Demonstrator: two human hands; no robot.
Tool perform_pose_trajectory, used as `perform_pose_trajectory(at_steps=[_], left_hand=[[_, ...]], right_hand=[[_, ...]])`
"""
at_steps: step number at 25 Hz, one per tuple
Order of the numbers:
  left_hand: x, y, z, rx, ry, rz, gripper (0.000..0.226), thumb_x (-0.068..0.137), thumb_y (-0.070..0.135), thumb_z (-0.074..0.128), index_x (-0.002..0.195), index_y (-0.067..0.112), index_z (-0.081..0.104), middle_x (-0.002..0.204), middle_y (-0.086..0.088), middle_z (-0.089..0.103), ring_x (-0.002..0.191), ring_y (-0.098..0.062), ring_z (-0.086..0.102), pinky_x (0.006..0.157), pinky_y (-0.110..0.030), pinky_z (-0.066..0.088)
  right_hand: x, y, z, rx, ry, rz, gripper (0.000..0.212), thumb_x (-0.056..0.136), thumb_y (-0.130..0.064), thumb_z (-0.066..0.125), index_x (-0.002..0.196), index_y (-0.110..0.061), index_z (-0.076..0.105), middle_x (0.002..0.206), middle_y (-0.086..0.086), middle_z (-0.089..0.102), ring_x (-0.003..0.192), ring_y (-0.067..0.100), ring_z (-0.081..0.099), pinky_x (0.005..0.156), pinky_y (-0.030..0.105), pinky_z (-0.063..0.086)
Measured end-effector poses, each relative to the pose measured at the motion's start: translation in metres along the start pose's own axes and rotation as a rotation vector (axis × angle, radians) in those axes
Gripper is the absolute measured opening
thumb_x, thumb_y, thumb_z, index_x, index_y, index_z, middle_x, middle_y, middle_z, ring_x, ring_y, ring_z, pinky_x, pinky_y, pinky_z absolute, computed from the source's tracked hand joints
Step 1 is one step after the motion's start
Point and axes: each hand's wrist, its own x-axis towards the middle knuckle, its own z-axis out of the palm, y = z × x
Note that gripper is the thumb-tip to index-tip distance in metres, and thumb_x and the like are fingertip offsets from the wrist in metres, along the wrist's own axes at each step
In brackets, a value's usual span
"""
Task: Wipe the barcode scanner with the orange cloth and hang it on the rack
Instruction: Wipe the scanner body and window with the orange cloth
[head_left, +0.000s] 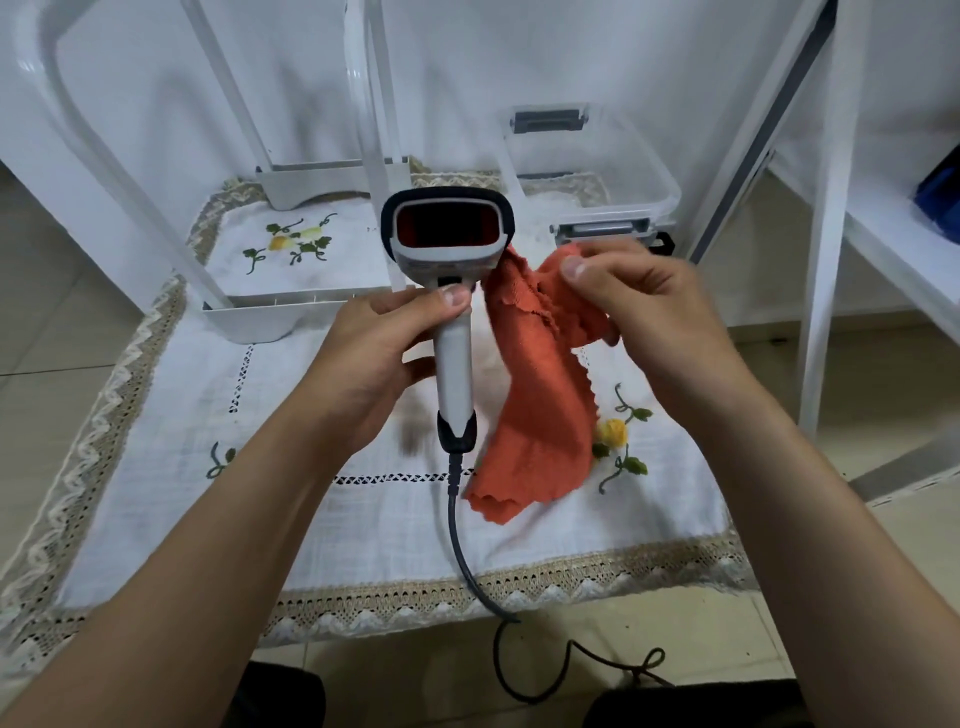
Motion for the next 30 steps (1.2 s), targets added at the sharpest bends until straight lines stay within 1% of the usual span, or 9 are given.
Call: perform_pose_trajectory(at_steps=[3,5,8,11,14,16,20,23,30], left_hand=[[-0.001,0.000,0.001,0.080,0.128,-0.017,0.012,0.079,0.031,0.081,0.078,0.019,0.082,0.083,0.005,0.074,0.086,-0.010,0.070,0.079,-0.037,0.057],[-0.002,-0.001,0.006,0.135,0.218,-0.001,0.014,0.083,0.027,0.081,0.082,0.013,0.081,0.084,0.001,0.075,0.084,-0.011,0.072,0.078,-0.041,0.061],[-0.004,0.000,0.010,0.170,0.298,0.009,0.026,0.079,0.028,0.083,0.084,0.003,0.079,0.088,-0.009,0.072,0.083,-0.015,0.072,0.088,-0.051,0.060],[-0.003,0.001,0.008,0.177,0.335,-0.004,0.040,0.071,0.036,0.086,0.083,-0.001,0.076,0.082,-0.013,0.070,0.079,-0.019,0.071,0.088,-0.056,0.059],[-0.002,0.001,0.006,0.159,0.360,-0.004,0.036,0.073,0.033,0.087,0.085,0.000,0.077,0.080,-0.015,0.073,0.073,-0.017,0.070,0.086,-0.055,0.059],[-0.002,0.002,0.006,0.156,0.359,-0.007,0.032,0.074,0.032,0.087,0.082,0.002,0.078,0.079,-0.009,0.071,0.071,-0.016,0.067,0.086,-0.053,0.058],[-0.005,0.003,0.011,0.182,0.328,-0.002,0.021,0.073,0.031,0.087,0.075,0.011,0.080,0.079,-0.004,0.072,0.073,-0.012,0.068,0.089,-0.051,0.058],[-0.006,0.002,0.012,0.209,0.320,0.007,0.026,0.067,0.038,0.088,0.075,0.014,0.081,0.076,-0.001,0.071,0.073,-0.013,0.068,0.091,-0.055,0.058],[-0.008,-0.001,0.016,0.283,0.373,0.030,0.023,0.071,0.034,0.088,0.076,0.012,0.080,0.068,0.003,0.071,0.067,-0.012,0.066,0.077,-0.042,0.061]], right_hand=[[0.000,-0.008,-0.003,-0.081,0.088,-0.149,0.011,0.087,-0.021,0.075,0.082,-0.016,0.083,0.135,-0.012,0.067,0.122,-0.004,0.062,0.100,0.028,0.047],[-0.003,-0.014,0.000,0.000,0.126,-0.184,0.016,0.086,-0.010,0.071,0.075,0.000,0.078,0.132,-0.007,0.071,0.128,0.001,0.061,0.107,0.035,0.050],[-0.006,-0.023,0.007,0.307,0.171,-0.084,0.021,0.089,-0.001,0.065,0.077,0.017,0.063,0.111,0.005,0.080,0.105,0.022,0.077,0.083,0.036,0.060],[-0.003,-0.026,0.003,0.375,0.305,-0.093,0.022,0.090,-0.003,0.070,0.069,-0.003,0.068,0.081,0.013,0.078,0.079,0.026,0.076,0.064,0.031,0.056],[0.000,-0.023,-0.014,0.046,0.558,-0.315,0.008,0.085,-0.018,0.081,0.078,-0.015,0.079,0.081,0.011,0.075,0.074,0.018,0.068,0.065,0.036,0.056],[0.002,-0.020,-0.023,-0.327,0.630,-0.494,0.010,0.086,-0.023,0.079,0.089,-0.013,0.080,0.092,0.004,0.076,0.082,0.006,0.067,0.074,0.023,0.055],[-0.003,-0.019,0.001,-0.137,0.434,-0.439,0.011,0.084,0.001,0.076,0.075,-0.005,0.073,0.111,0.005,0.077,0.103,0.006,0.075,0.086,0.023,0.059],[-0.010,-0.021,0.025,0.193,0.294,-0.242,0.024,0.086,0.012,0.070,0.071,-0.007,0.067,0.089,0.020,0.077,0.079,0.026,0.079,0.065,0.036,0.065],[-0.017,-0.025,0.034,-0.144,0.105,-0.471,0.013,0.093,0.000,0.071,0.099,-0.008,0.079,0.092,0.010,0.064,0.066,0.020,0.074,0.061,0.020,0.060]])
